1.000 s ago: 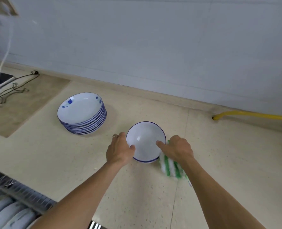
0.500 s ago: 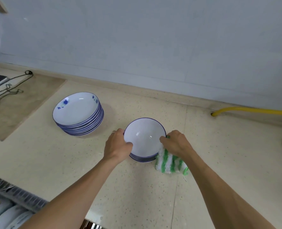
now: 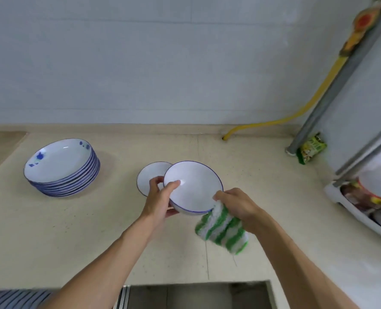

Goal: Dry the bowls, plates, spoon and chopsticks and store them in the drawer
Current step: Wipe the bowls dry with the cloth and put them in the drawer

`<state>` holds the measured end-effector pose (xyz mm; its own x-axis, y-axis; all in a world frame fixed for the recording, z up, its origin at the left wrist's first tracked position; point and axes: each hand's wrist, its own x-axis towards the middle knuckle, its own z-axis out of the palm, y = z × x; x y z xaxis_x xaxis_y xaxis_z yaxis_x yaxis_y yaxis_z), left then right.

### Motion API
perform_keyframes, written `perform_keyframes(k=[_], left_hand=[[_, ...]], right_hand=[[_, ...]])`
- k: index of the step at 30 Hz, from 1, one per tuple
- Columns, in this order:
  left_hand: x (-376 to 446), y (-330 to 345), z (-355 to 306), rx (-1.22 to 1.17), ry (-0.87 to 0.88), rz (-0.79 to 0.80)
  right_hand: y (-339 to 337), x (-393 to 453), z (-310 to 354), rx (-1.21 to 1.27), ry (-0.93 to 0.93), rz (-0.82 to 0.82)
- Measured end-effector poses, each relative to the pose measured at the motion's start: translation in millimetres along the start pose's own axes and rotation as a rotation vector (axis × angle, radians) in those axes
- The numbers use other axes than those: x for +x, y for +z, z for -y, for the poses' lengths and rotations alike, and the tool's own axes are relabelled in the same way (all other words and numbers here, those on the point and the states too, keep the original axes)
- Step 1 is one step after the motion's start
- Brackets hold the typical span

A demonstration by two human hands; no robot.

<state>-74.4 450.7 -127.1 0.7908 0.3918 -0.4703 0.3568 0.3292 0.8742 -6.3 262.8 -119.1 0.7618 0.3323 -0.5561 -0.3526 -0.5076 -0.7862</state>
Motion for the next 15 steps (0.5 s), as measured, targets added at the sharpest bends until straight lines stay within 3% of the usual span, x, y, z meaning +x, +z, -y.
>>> perform_keyframes(k=[6,15], left_hand=[[-52,57,40,0.010,-0.152,0.248],[-143,163,99,0.248,-0.067,0.337]], right_hand=[[-25,-89,-70,0.176,0.071,-0.204],[-95,-211,-183,0.477,0.136,-0.418]])
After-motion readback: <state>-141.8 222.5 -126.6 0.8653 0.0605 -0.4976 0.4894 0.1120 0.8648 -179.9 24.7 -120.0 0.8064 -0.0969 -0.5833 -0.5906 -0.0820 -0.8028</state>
